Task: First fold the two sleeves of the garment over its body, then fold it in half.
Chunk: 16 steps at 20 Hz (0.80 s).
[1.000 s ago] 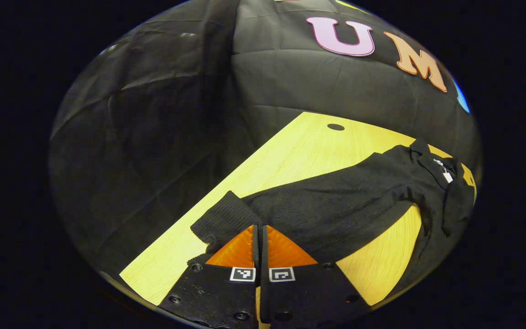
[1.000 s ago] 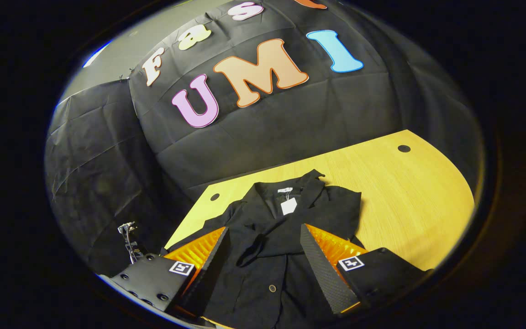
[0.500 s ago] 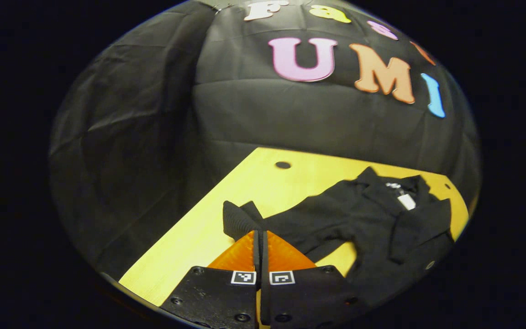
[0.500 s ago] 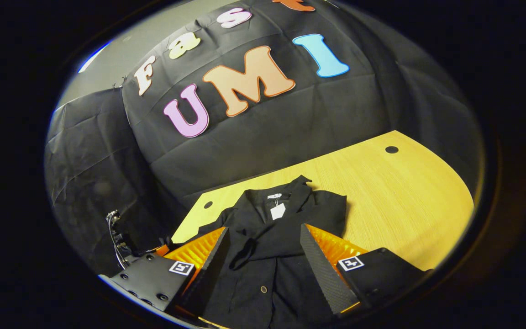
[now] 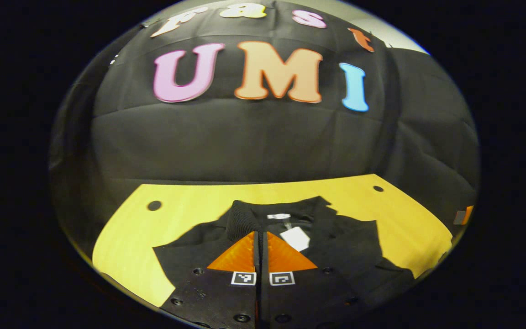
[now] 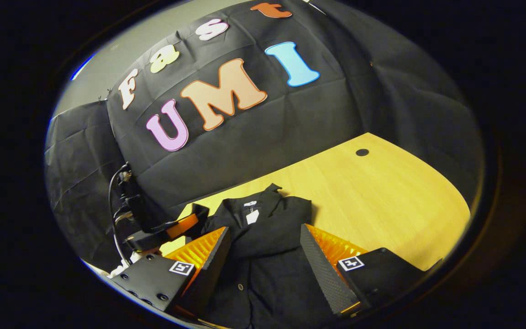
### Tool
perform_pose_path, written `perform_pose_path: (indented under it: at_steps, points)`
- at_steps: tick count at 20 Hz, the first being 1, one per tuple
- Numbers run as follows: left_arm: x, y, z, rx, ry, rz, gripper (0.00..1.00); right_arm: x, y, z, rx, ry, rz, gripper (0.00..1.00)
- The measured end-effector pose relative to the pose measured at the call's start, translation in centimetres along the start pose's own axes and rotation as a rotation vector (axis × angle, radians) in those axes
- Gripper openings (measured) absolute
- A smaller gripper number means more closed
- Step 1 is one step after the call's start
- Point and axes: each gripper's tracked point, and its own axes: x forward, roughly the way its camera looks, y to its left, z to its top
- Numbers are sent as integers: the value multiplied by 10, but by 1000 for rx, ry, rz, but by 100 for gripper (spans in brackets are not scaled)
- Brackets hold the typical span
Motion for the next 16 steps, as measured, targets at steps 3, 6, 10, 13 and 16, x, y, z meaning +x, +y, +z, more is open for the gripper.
perform_pose_path:
  at_steps: [3, 6, 10, 13, 16]
  points:
    - [25, -53, -18, 3, 59, -84, 0, -12, -23, -2, 11, -6, -49, 98]
    - [42, -78, -43, 14, 136, -99, 0, -21, -36, -9, 32, 12, -79, 98]
    - [44, -96, -66, -23, 213, -137, 2, -25, -47, -20, 14, 36, -105, 98]
    - [48, -104, -56, -32, 165, -141, 72, -26, -51, -26, 8, 50, -113, 98]
    - [37, -99, -37, -24, 102, -134, 95, -25, -52, -33, -7, 61, -122, 98]
